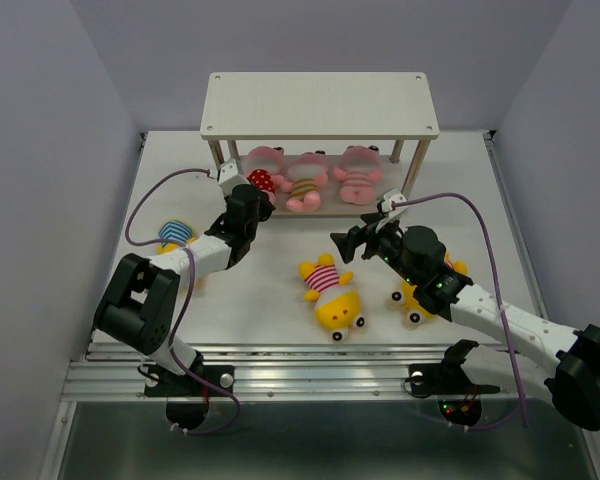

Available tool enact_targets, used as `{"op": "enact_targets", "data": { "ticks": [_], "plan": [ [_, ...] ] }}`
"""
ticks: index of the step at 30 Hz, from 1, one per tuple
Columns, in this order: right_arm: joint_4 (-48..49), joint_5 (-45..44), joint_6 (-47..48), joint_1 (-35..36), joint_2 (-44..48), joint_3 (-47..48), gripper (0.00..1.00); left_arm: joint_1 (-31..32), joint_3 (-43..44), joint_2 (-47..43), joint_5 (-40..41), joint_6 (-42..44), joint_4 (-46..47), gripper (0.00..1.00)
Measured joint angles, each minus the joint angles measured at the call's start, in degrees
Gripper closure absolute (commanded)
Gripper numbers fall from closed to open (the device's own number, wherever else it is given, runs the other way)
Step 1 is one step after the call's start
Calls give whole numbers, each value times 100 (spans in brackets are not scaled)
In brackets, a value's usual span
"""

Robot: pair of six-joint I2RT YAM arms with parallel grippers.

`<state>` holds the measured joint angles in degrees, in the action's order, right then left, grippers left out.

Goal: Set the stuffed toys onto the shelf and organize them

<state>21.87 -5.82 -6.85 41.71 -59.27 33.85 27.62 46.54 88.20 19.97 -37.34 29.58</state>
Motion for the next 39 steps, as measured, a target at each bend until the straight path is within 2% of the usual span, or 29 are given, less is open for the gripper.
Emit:
{"op": "enact_targets", "data": {
  "ticks": [4,8,9,12,16,23,24,31,39],
  "plan": [
    [0,0,0,0,0,0,0,0,0,0,0,-61,-31,55],
    [0,0,-2,0,0,0,0,0,0,-28,0,-68,-33,50],
    [0,2,-2,0,0,0,0,0,0,-37,2,-74,-35,45],
    [0,2,-2,0,0,0,0,0,0,-85,-2,-79,-57,43],
    [-2,7,-2,0,0,0,0,0,0,-186,-24,-90,-68,34],
    [-2,31,-4,0,0,0,0,0,-11,-619,-157,-136,-164,11],
    [-11,35,-7,0,0,0,0,0,-28,-723,-216,-151,-181,2],
    [-531,85,-129,0,2,63,0,2,-271,-1604,-579,-278,-960,1],
    [-2173,-422,-885,0,70,608,0,39,-872,-3123,-1429,-160,-1954,1]
  ]
}}
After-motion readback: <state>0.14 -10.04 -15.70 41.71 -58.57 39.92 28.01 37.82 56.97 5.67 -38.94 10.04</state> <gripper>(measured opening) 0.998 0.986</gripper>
